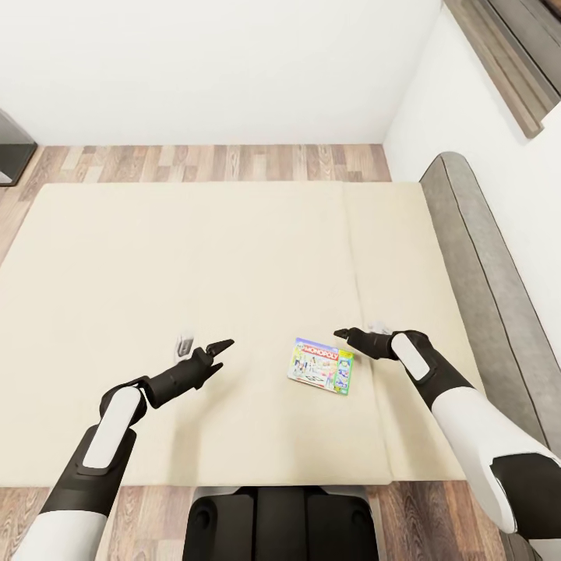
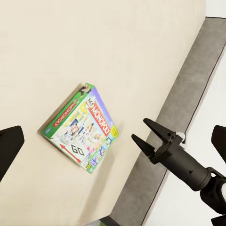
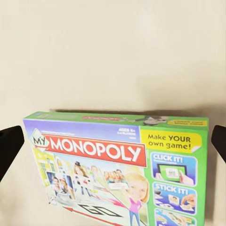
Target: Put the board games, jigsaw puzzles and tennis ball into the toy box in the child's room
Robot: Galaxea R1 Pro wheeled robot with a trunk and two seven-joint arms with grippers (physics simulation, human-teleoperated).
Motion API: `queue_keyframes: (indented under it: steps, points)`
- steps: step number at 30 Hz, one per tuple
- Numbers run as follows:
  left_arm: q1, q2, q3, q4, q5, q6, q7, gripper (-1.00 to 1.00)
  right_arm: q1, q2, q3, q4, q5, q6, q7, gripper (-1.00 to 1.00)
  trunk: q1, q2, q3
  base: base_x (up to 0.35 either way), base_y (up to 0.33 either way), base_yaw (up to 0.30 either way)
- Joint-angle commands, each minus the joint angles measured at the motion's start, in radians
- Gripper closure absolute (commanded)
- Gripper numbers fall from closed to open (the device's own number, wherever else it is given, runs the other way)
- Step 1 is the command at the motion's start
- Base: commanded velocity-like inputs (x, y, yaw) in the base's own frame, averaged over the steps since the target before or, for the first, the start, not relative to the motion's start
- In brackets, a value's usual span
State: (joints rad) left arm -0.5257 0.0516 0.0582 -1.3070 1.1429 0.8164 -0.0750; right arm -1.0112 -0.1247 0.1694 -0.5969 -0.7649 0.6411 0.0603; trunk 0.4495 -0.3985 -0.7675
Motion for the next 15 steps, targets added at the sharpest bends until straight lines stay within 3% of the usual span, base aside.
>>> queue_keyframes:
  steps: [1,15]
  points:
    - [0.0,0.0,0.002,0.0,-0.005,0.005,-0.006,-1.0,-0.001,-0.001,0.004,0.0,0.004,0.002,0.004,-1.0,0.001,-0.002,-0.001,0.0,0.0,0.0]
    - [0.0,0.0,0.002,0.0,-0.005,0.005,-0.006,-1.0,0.002,-0.002,0.003,-0.001,0.003,0.003,0.004,-1.0,0.001,-0.002,-0.01,0.0,0.0,0.0]
